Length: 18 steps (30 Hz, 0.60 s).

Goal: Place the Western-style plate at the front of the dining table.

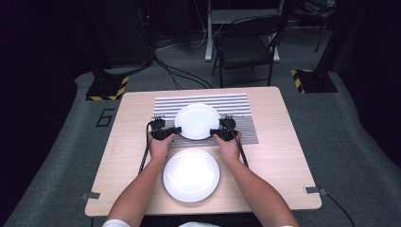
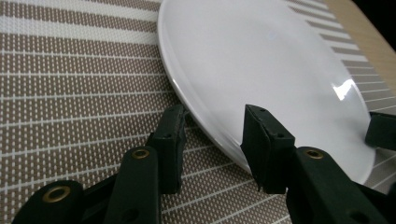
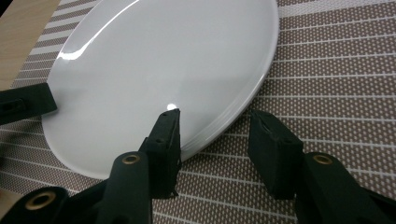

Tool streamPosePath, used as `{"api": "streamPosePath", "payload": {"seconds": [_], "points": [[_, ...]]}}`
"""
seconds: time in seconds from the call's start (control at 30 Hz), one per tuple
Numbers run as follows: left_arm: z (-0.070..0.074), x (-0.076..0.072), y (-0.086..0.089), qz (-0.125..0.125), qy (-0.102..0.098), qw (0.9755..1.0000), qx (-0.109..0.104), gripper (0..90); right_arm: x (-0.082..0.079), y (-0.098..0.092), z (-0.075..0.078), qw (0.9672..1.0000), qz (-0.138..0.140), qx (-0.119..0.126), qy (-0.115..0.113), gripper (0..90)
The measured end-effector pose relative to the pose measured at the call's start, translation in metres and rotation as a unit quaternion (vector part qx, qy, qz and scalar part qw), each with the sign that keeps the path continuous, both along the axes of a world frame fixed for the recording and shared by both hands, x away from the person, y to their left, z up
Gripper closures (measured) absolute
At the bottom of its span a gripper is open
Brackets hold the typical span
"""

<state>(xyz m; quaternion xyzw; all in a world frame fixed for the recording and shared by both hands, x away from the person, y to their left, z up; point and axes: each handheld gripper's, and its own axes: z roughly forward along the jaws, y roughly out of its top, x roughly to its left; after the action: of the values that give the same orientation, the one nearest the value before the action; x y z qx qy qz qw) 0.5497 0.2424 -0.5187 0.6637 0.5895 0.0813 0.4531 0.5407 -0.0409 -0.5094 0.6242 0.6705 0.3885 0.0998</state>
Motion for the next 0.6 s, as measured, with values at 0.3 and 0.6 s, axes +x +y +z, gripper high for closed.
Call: {"api": "streamPosePath", "payload": {"seconds": [0.3, 0.6], "points": [[0.011, -0.010, 0.008, -0.011, -0.018, 0.9996, 0.017, 54.0, -0.007, -0.018, 0.009, 0.9999, 0.002, -0.006, -0.014, 50.2], [0.019, -0.022, 0.021, -0.007, -0.030, 0.9992, 0.024, 52.1, -0.022, -0.028, 0.020, 0.9989, 0.026, -0.017, -0.035, 48.1]]}}
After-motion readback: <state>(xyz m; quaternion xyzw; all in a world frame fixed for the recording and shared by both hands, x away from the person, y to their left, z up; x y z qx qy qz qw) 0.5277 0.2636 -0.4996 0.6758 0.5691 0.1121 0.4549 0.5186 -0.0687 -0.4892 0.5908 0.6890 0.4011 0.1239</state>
